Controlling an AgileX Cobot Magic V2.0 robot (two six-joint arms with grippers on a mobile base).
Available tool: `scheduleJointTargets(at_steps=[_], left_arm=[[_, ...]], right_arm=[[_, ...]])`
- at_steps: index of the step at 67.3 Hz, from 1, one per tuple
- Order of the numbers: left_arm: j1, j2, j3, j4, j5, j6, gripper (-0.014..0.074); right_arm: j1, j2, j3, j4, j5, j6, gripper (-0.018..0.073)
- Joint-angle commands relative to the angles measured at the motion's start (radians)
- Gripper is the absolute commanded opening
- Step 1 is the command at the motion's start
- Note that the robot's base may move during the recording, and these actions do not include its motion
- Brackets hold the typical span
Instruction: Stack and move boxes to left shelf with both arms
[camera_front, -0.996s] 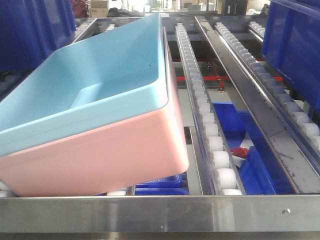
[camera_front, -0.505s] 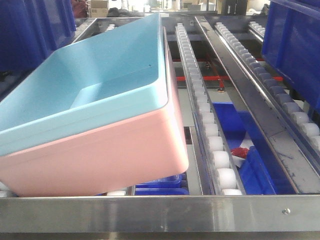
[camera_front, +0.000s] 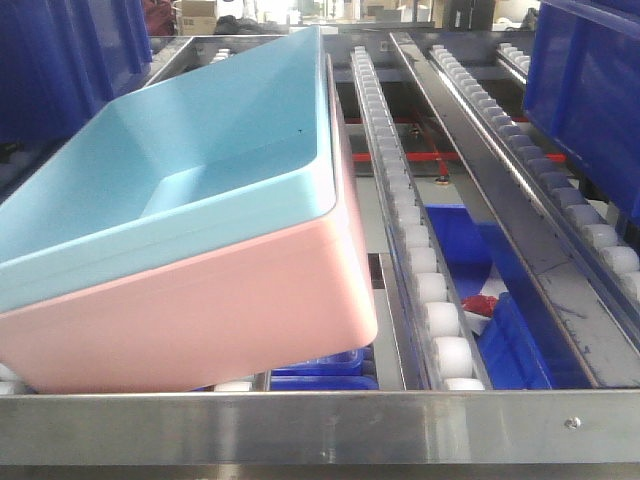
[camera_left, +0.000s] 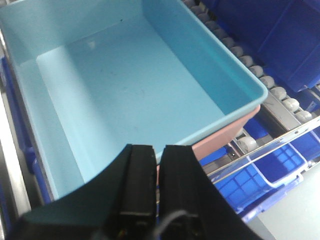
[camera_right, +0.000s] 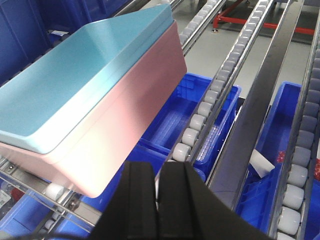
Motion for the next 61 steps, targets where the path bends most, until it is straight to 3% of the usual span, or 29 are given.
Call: scheduleJointTargets(at_steps=[1,10,19,26,37,42,61], left_arm=[[0.012,-0.065,0.038,-0.036,-0.139,0.048,0.0006],[0.112,-0.244,0.162,-0.045,-0.156,0.048,0.0006],[0.264,-0.385,0.236,-0.057,-0.16,0.085,0.0006],[0.396,-0.383,0.269,-0.078,-0.218,0.127,0.0006],[0.527,-0.385,0.345,-0.078,-0.355,0.149,0.0006],[0.561,-0.385,0.399,-0.078,-0.458,0.15,0.0006],[0.607,-0.385,0.396,-0.076,-0.437,0.15,0.0006]], right_arm=[[0.002,0.0,-0.03,-0.028,-0.069,-0.004,0.0055],[0.002,0.0,-0.03,-0.028,-0.069,-0.004,0.0055],[0.002,0.0,-0.03,-0.028,-0.069,-0.004,0.0055],[0.002,0.0,-0.03,-0.028,-0.069,-0.004,0.0055],[0.002,0.0,-0.03,-0.028,-0.062,-0.004,0.0055],[0.002,0.0,-0.03,-0.028,-0.062,-0.004,0.0055],[0.002,0.0,-0.03,-0.028,-0.054,-0.004,0.0055]])
